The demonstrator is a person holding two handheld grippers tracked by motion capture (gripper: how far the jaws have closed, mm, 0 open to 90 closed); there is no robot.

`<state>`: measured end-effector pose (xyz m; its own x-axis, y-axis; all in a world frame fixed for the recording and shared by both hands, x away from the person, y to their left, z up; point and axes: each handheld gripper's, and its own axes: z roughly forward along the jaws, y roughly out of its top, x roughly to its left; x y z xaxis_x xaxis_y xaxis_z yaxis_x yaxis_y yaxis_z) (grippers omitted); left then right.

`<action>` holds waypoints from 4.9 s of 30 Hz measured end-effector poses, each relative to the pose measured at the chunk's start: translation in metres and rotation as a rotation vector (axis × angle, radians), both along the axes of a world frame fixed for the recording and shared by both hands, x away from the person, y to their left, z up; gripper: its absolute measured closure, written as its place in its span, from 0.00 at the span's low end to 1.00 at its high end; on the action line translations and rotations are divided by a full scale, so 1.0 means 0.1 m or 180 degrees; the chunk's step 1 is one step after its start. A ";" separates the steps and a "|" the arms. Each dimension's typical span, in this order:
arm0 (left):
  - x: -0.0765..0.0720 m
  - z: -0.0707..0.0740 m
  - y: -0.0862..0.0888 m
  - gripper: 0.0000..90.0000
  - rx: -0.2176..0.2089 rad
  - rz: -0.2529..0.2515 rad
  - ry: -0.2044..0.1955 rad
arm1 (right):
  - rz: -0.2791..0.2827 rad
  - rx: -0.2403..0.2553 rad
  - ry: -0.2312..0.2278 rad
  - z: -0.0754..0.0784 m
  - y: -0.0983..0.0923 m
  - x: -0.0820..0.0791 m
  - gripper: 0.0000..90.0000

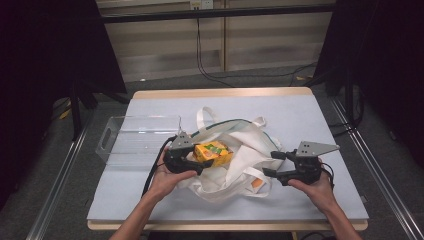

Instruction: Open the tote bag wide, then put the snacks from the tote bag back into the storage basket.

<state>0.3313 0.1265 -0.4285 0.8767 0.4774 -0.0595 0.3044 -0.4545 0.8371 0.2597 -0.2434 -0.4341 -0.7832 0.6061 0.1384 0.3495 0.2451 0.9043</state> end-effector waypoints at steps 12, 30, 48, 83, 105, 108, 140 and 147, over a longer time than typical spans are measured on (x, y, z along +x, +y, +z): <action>-0.05 0.16 0.02 0.31 -0.0013 -0.0046 0.0094 | 0.0015 0.0002 -0.0016 0.01 0.01 -0.02 0.35; -0.01 0.36 0.15 0.31 -0.0082 -0.0156 0.0362 | 0.0024 0.0013 -0.0035 0.01 0.02 -0.03 0.34; 0.04 0.67 0.31 0.31 -0.0024 -0.0269 0.0422 | 0.0019 0.0002 -0.0054 0.02 0.02 -0.03 0.34; 0.27 1.10 0.40 0.31 0.0433 -0.0171 0.0627 | -0.0177 0.0061 -0.0248 0.05 0.11 -0.27 0.17; 0.52 1.25 0.65 0.31 0.0512 0.0221 0.0950 | -0.0211 0.0066 -0.0220 0.02 0.12 -0.28 0.14; 0.57 1.25 0.71 0.31 0.0502 0.0313 0.0956 | -0.0208 0.0067 -0.0235 0.01 0.12 -0.28 0.14; 0.98 1.42 1.06 0.31 0.0846 0.0758 0.1245 | -0.0219 0.0063 -0.0209 0.01 0.07 -0.26 0.14; 1.11 1.43 1.05 0.31 0.0999 0.0894 0.1391 | -0.0206 0.0042 -0.0217 0.01 0.07 -0.26 0.14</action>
